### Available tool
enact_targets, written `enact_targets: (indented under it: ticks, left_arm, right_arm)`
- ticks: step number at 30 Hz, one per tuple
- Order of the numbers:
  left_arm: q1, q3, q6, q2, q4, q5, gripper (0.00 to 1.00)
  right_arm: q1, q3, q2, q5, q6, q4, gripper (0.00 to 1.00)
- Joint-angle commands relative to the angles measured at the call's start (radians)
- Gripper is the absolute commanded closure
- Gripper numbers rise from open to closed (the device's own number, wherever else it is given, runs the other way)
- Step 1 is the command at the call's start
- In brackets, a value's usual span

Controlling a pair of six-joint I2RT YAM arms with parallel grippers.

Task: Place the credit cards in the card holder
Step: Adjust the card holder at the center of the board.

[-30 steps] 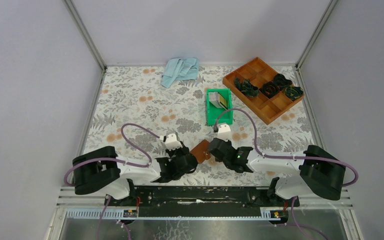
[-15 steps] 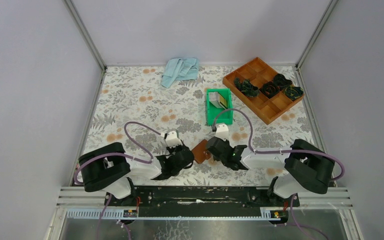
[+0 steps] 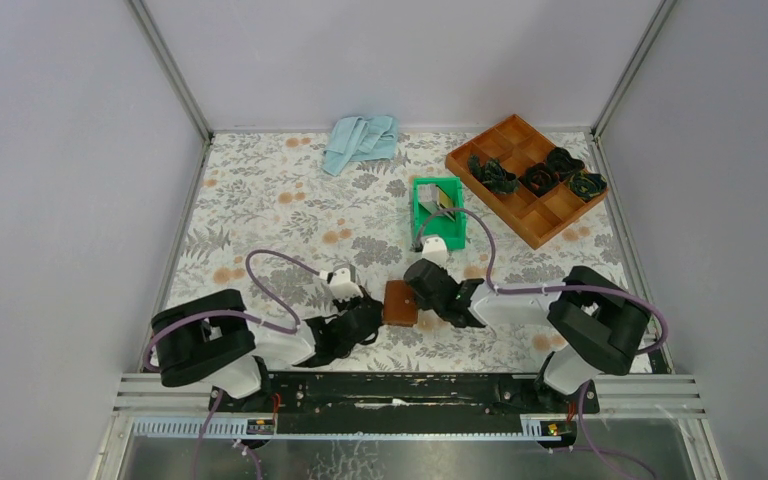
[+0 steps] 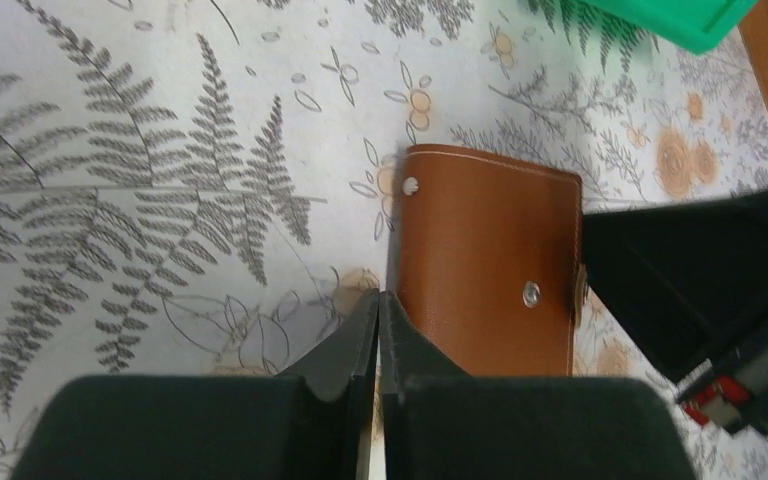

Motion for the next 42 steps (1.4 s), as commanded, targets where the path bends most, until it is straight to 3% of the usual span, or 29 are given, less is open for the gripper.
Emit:
enact_targets:
  ticks: [1,21,32,37,42]
  left_arm:
    - [-0.047,-0.021,-0.018,-0.025,-0.033,0.01,0.95]
    - [-0.151,0.019,-0.062,-0.041,-0.105,-0.041,0.95]
    - [-0.163,0.023,-0.073,-0.161,-0.221,-0.107,0.95]
    - [-0.166,0.027,-0.059,-0.196,-0.242,-0.126,0.83]
    - [-0.167,0.062,-0.018,-0.186,-0.242,-0.15,0.66]
  right_arm:
    - [-0.023,0.032,0.04,-0.052,-0.042,0.016,1.0]
    - [-0.079,0.093,0.123,-0.092,-0.14,0.062,1.0]
    - [-0.09,0.124,0.012,0.015,-0.219,-0.02,0.77]
    - [-0.091,0.122,-0.048,0.021,-0.234,-0.058,0.65]
    - [-0.087,0.137,-0.096,0.009,-0.261,-0.129,0.62]
